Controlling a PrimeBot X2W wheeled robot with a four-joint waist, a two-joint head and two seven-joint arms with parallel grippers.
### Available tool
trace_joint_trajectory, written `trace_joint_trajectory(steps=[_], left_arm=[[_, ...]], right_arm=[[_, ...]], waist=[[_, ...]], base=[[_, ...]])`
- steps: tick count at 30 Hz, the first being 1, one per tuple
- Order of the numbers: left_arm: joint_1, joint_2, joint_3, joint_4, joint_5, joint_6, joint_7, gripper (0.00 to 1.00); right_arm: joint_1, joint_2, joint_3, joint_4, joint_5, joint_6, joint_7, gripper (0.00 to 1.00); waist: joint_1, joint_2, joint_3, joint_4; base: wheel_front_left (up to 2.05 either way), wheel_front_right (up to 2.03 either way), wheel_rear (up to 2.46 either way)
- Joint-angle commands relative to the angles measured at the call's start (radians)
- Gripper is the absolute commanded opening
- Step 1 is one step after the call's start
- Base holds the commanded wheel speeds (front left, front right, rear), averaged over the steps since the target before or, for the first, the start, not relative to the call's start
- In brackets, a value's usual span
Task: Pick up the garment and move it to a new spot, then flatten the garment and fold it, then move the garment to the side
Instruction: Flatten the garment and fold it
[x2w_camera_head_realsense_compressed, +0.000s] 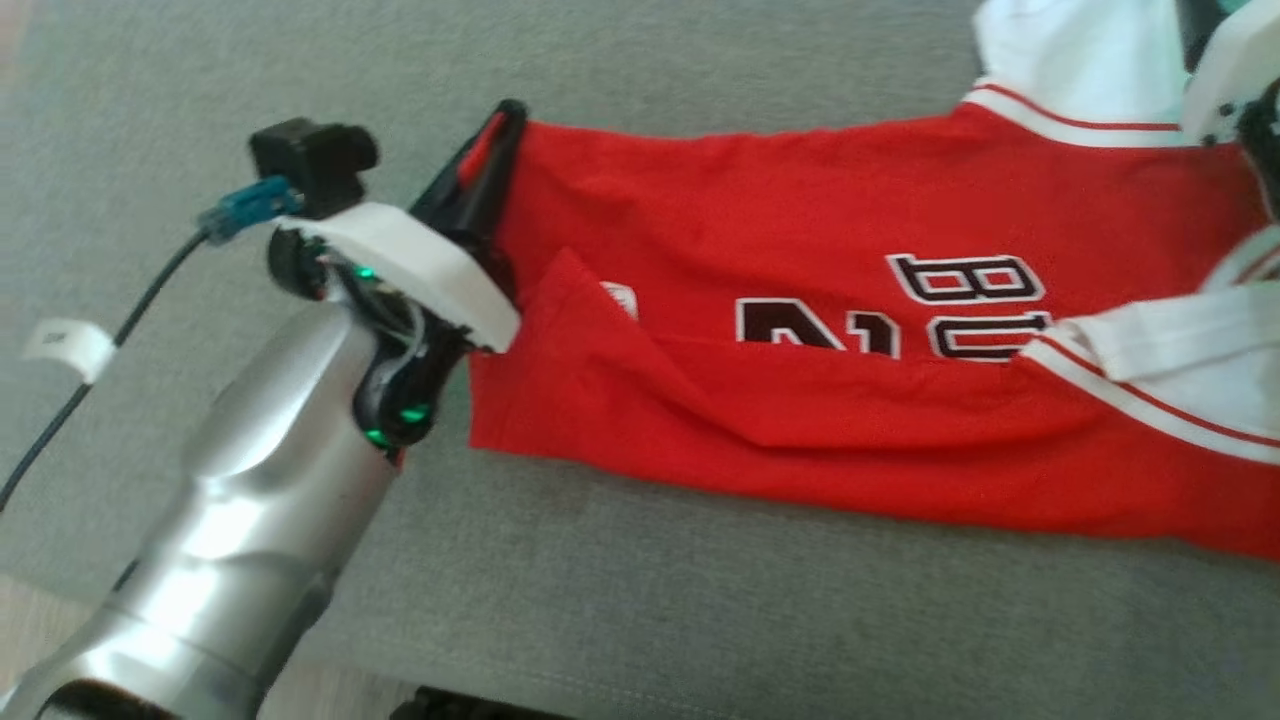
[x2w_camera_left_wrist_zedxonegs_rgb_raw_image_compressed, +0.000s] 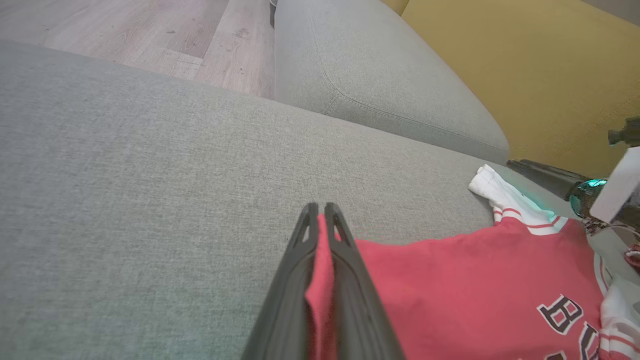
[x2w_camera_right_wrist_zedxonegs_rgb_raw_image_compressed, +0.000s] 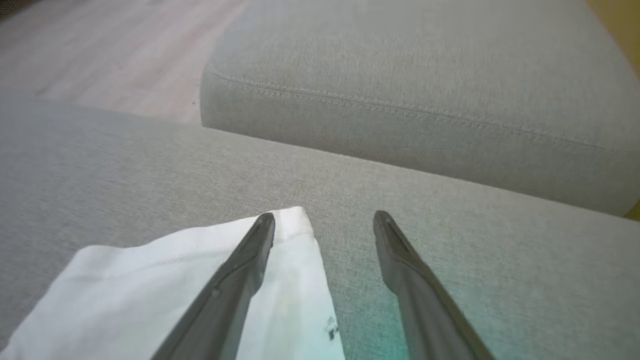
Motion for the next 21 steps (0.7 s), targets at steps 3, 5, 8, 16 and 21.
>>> trace_joint_trajectory(steps=[3,5,8,16,21], left_arm=[[-0.059,0.016,-0.011,-0.010,-0.010,0.002,-0.025,0.00],[-0.066,0.012,-0.033,0.000,-0.019,0.002,-0.036,0.00],[-0.074,0.018,-0.060,0.019,-0.029,0.002,-0.055,0.00],[-0.095,0.043,-0.068,0.102,-0.013,0.002,-0.199,0.00],[-0.095,0.053,-0.039,0.169,0.058,0.015,-0.291,0.00]], right_arm=[[-0.025,-0.009,0.027,0.025,-0.004,0.007,0.043,1.00],[-0.027,-0.003,0.040,0.043,0.008,0.007,0.064,1.00],[-0.027,-0.002,0.060,0.039,0.036,0.007,0.057,0.00],[-0.067,-0.018,0.020,0.018,0.052,0.007,-0.228,0.00],[-0.039,0.019,-0.006,-0.024,0.117,0.007,-0.349,0.00]], waist=[[-0.0001,0.0000,0.036,0.045],[-0.0001,0.0000,0.037,0.050],[-0.0001,0.0000,0.038,0.050],[-0.0001,0.0000,0.016,0.006],[-0.0001,0.0000,-0.017,-0.060]], base=[[0.00,0.00,0.00],[0.00,0.00,0.00],[0.00,0.00,0.00],[0.00,0.00,0.00],[0.00,0.00,0.00]])
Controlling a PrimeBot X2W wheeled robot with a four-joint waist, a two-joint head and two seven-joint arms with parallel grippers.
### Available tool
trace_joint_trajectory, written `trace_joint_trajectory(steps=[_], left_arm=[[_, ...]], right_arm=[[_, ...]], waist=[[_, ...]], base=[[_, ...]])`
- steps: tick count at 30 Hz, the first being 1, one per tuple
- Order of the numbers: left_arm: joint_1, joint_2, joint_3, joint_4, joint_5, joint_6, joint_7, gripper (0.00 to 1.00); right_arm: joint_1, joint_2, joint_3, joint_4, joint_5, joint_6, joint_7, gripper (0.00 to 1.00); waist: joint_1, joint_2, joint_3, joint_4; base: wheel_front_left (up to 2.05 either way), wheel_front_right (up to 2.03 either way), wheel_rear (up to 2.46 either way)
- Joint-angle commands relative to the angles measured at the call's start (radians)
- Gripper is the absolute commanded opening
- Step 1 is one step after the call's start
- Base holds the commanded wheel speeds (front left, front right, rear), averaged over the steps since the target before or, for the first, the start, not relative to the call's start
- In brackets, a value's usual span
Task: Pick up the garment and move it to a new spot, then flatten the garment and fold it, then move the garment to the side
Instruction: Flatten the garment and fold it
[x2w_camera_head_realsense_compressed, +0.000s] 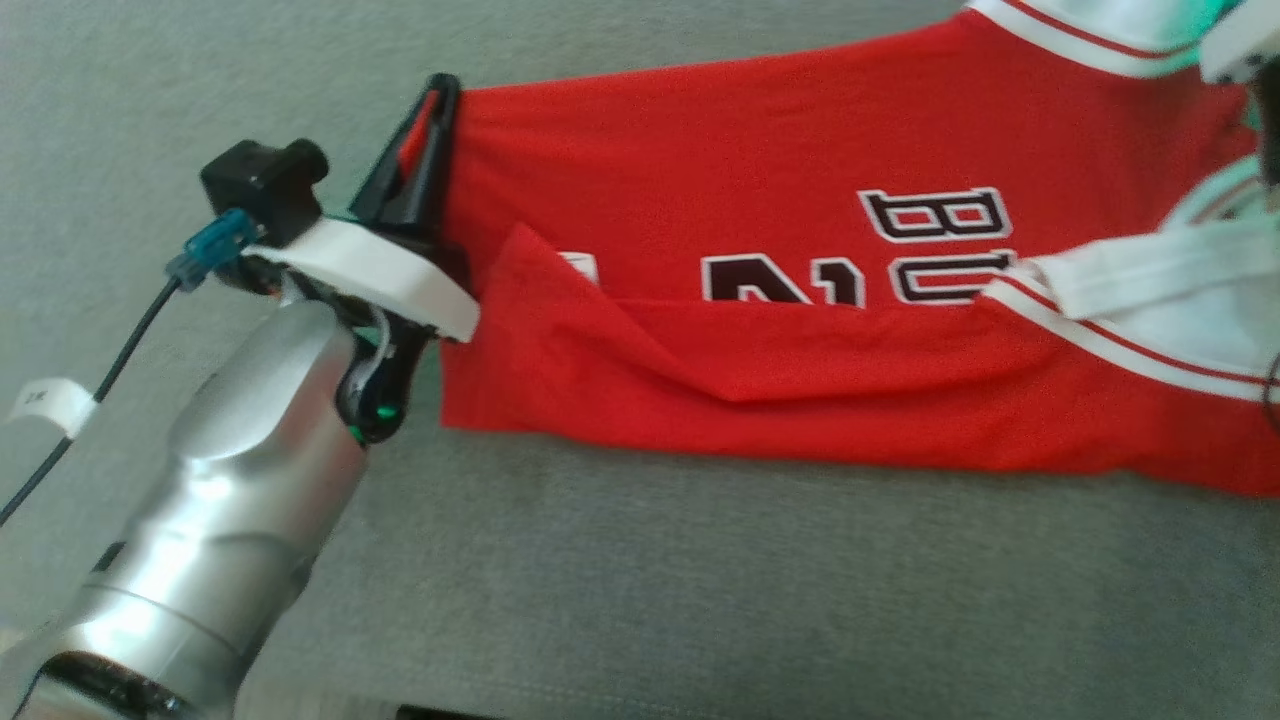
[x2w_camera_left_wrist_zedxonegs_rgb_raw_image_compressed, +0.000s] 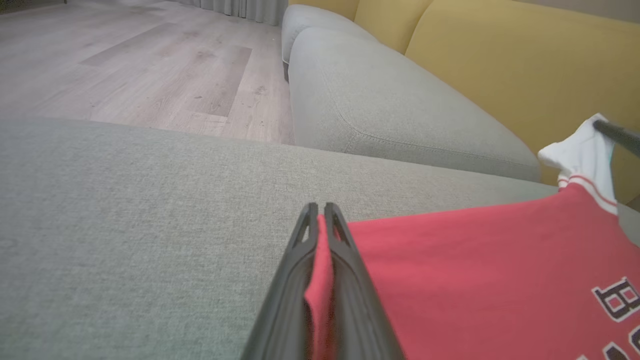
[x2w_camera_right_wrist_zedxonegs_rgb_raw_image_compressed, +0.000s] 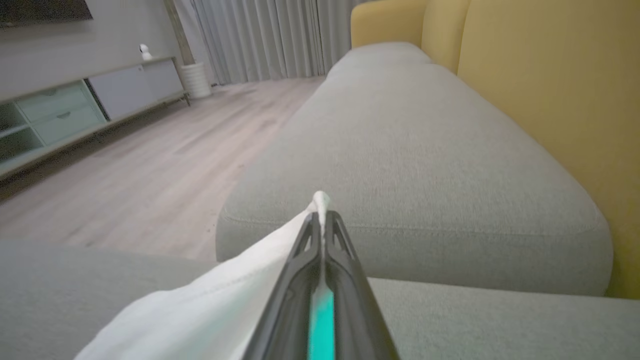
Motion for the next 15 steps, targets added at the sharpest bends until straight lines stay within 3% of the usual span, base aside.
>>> trace_joint_trajectory(steps=[1,10,15], left_arm=[[-0.019,0.052,0.053,0.000,0.030,0.010,-0.017,0.00],[0.165,0.072,0.219,-0.051,0.274,0.074,-0.022,0.00],[0.310,0.055,0.317,-0.102,0.371,0.103,-0.022,0.00]], right_arm=[[0.015,0.016,0.004,-0.060,0.029,0.007,-0.022,0.00],[0.353,0.005,0.030,-0.381,0.208,0.007,-0.035,0.00],[0.522,0.016,0.046,-0.471,0.252,0.007,-0.035,0.00]], waist=[[0.0000,-0.0001,-0.028,-0.050],[0.0000,-0.0001,-0.098,-0.185],[0.0000,-0.0001,-0.136,-0.223]], base=[[0.00,0.00,0.00],[0.00,0.00,0.00],[0.00,0.00,0.00]])
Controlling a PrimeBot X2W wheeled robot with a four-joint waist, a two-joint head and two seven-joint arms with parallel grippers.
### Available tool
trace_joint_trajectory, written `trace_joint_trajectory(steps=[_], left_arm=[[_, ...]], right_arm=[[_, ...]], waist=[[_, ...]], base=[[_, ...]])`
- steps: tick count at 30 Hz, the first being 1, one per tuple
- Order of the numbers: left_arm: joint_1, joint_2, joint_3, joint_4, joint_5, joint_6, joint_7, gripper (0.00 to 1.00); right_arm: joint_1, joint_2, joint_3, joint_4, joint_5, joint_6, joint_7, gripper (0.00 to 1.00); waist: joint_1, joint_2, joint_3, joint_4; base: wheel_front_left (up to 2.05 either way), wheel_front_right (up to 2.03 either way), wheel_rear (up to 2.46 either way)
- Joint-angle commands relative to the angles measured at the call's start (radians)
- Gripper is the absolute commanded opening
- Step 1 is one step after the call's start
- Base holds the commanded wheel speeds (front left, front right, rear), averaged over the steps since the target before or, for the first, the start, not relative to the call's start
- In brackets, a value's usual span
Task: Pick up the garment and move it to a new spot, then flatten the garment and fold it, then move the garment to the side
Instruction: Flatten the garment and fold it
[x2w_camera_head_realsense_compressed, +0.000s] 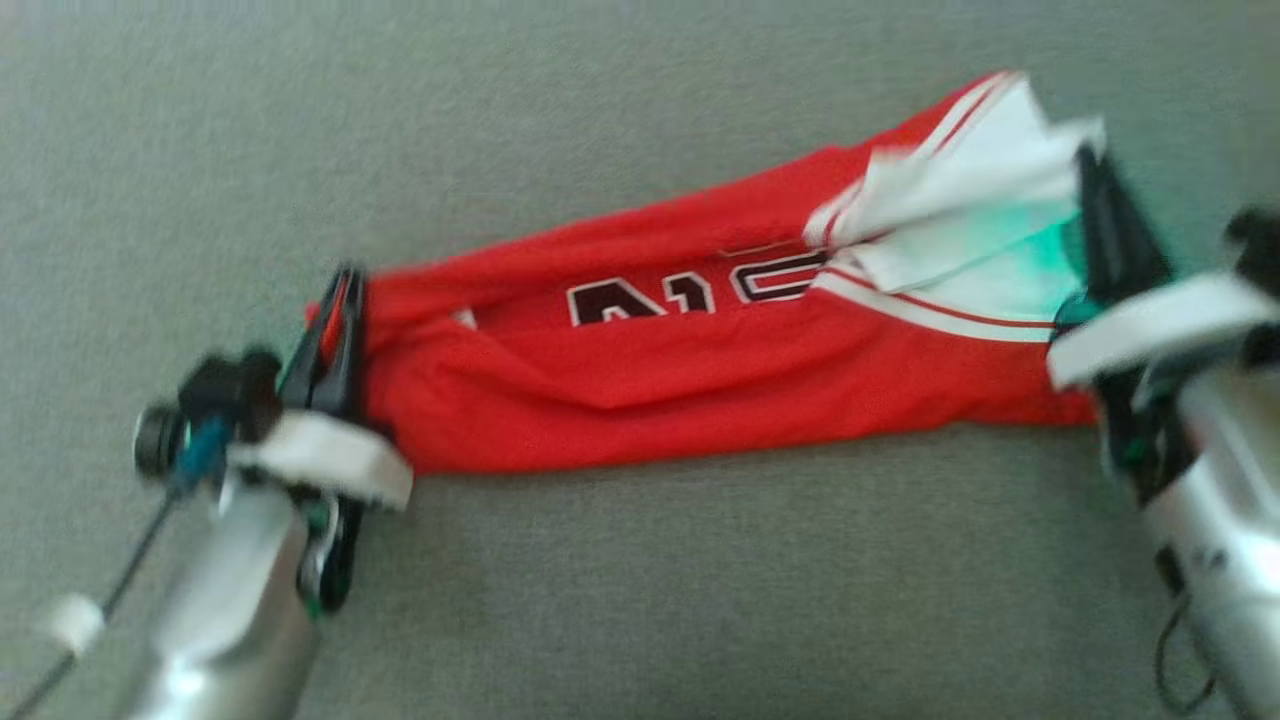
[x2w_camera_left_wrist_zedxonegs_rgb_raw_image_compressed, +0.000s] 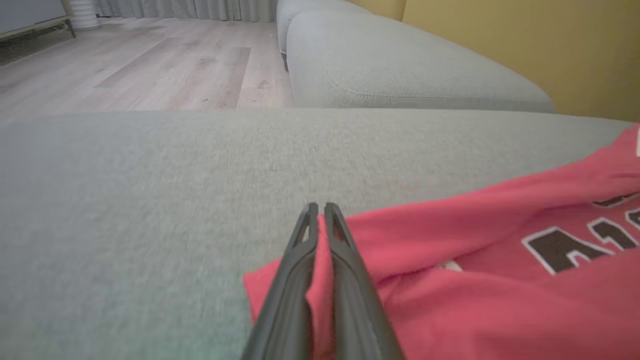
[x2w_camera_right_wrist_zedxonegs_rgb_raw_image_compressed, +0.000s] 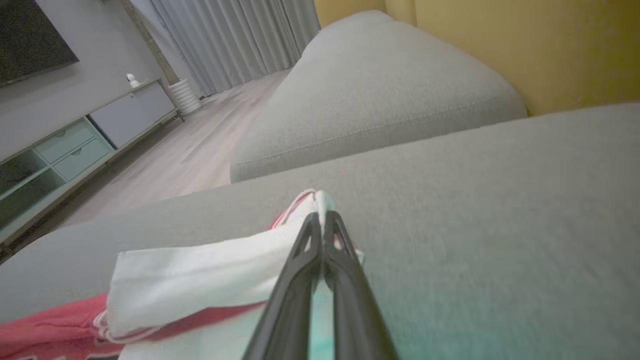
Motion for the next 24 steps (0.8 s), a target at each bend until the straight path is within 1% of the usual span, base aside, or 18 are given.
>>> trace_joint_trajectory(steps=[1,4,5,6,7,10,13,15,16,20,22,24], left_arm=[[0.006,0.025,0.056,-0.029,0.014,0.009,-0.009,0.00],[0.101,-0.012,0.127,-0.043,0.052,0.012,-0.009,0.00],[0.126,-0.026,0.145,-0.045,0.068,0.010,-0.009,0.24],[0.147,-0.038,0.162,-0.047,0.086,0.010,-0.009,0.45],[0.166,-0.050,0.177,-0.049,0.105,0.011,-0.009,0.71],[0.213,-0.085,0.224,-0.046,0.151,0.014,-0.009,1.00],[0.248,-0.113,0.285,-0.075,0.200,0.032,-0.009,1.00],[0.275,-0.128,0.319,-0.111,0.241,0.040,-0.009,1.00],[0.304,-0.144,0.351,-0.148,0.278,0.046,-0.009,1.00],[0.363,-0.177,0.405,-0.224,0.334,0.049,-0.009,1.00],[0.393,-0.190,0.416,-0.252,0.360,0.046,-0.009,1.00],[0.424,-0.199,0.423,-0.266,0.378,0.041,-0.009,1.00]], right_arm=[[0.005,0.000,0.010,-0.040,0.009,0.007,-0.011,0.00],[0.078,0.017,0.003,-0.050,0.030,0.007,-0.011,0.00],[0.096,0.020,-0.003,-0.049,0.034,0.007,-0.011,0.00],[0.110,0.023,-0.007,-0.047,0.036,0.007,-0.011,0.48],[0.122,0.026,-0.012,-0.046,0.035,0.007,-0.011,1.00],[0.151,0.038,-0.045,-0.042,0.032,0.007,-0.011,1.00],[0.174,0.056,-0.085,-0.044,0.007,0.007,-0.011,1.00],[0.188,0.070,-0.121,-0.054,-0.034,0.007,-0.011,1.00],[0.206,0.091,-0.162,-0.067,-0.087,0.007,-0.011,1.00],[0.265,0.142,-0.261,-0.104,-0.218,0.007,-0.011,1.00],[0.304,0.169,-0.291,-0.119,-0.282,0.007,-0.011,1.00],[0.341,0.199,-0.315,-0.119,-0.320,0.007,-0.011,1.00]], waist=[[0.0003,-0.0001,-0.034,-0.031],[0.0003,-0.0001,-0.061,-0.041],[0.0003,-0.0001,-0.068,-0.041],[0.0003,-0.0001,-0.075,-0.040],[0.0003,-0.0001,-0.083,-0.038],[0.0003,-0.0001,-0.106,-0.033],[0.0003,-0.0001,-0.132,-0.028],[0.0003,-0.0001,-0.151,-0.025],[0.0003,-0.0001,-0.173,-0.021],[0.0003,-0.0001,-0.221,-0.010],[0.0003,-0.0001,-0.245,-0.005],[0.0003,-0.0001,-0.268,-0.001]], base=[[0.00,0.00,0.00],[0.00,0.00,0.00],[0.00,0.00,0.00],[0.00,0.00,0.00],[0.00,0.00,0.00],[0.00,0.00,0.00],[0.00,0.00,0.00],[0.00,0.00,0.00],[0.00,0.00,0.00],[0.00,0.00,0.00],[0.00,0.00,0.00],[0.00,0.00,0.00]])
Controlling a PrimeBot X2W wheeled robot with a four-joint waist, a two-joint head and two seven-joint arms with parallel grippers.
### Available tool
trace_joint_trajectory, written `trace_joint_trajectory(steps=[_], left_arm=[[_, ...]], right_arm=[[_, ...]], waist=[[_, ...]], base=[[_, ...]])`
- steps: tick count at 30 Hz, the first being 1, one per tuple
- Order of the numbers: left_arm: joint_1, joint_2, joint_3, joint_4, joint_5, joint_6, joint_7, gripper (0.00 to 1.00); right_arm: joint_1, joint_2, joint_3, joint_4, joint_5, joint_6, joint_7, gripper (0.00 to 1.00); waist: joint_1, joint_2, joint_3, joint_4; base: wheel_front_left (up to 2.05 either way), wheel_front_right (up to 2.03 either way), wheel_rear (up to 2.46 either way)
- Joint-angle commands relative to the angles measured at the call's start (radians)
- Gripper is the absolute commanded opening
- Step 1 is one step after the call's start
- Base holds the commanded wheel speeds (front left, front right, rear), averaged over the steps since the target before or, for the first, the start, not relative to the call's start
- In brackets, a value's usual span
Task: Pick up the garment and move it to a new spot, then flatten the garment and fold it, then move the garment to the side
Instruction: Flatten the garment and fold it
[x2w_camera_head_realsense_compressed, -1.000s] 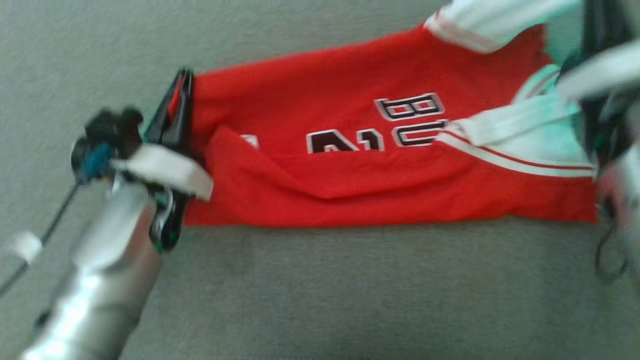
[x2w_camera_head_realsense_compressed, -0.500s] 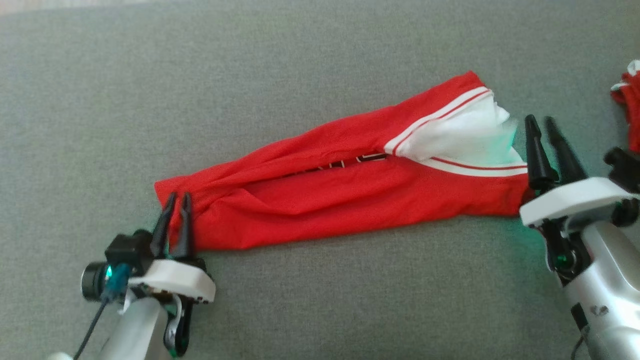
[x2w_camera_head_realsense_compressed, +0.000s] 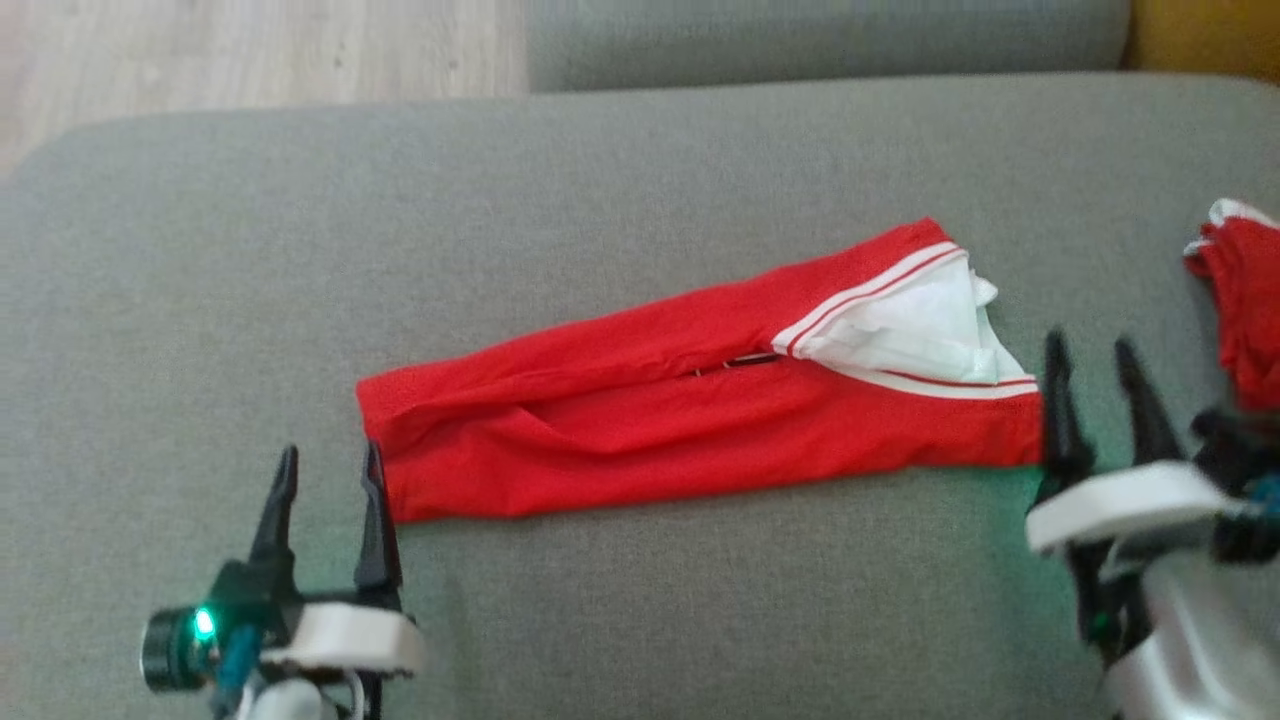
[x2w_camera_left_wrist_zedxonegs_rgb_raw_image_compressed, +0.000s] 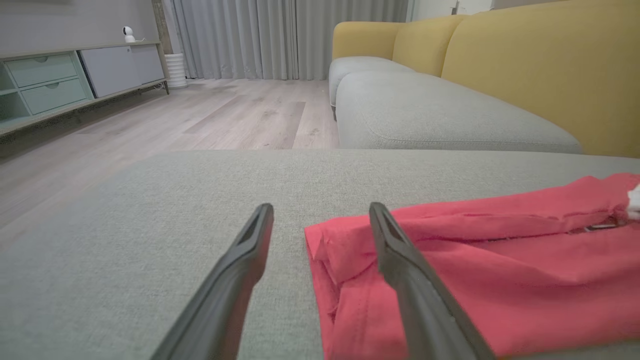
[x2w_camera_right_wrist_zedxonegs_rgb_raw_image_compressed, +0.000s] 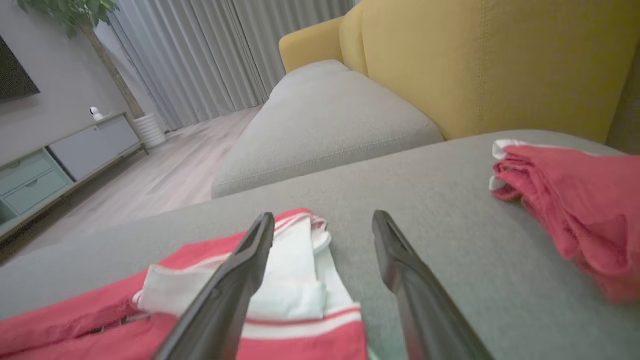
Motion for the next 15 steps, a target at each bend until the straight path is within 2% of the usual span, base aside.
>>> trace_joint_trajectory(steps=[1,7,15], left_arm=[[0.014,-0.004,0.045,-0.038,0.016,-0.008,-0.009,1.00],[0.068,-0.018,0.063,-0.056,0.009,-0.034,-0.009,1.00],[0.051,-0.021,0.040,-0.057,-0.005,-0.041,-0.009,1.00]], right_arm=[[0.029,0.023,0.006,-0.027,-0.032,0.007,-0.011,1.00],[0.078,0.063,-0.008,0.002,-0.058,0.007,-0.011,1.00],[0.017,0.047,0.023,0.048,-0.075,0.007,-0.011,1.00]], waist=[[0.0002,-0.0001,-0.040,0.011],[0.0002,-0.0001,-0.064,0.017],[0.0002,-0.0001,-0.015,0.034]], base=[[0.00,0.00,0.00],[0.00,0.00,0.00],[0.00,0.00,0.00]])
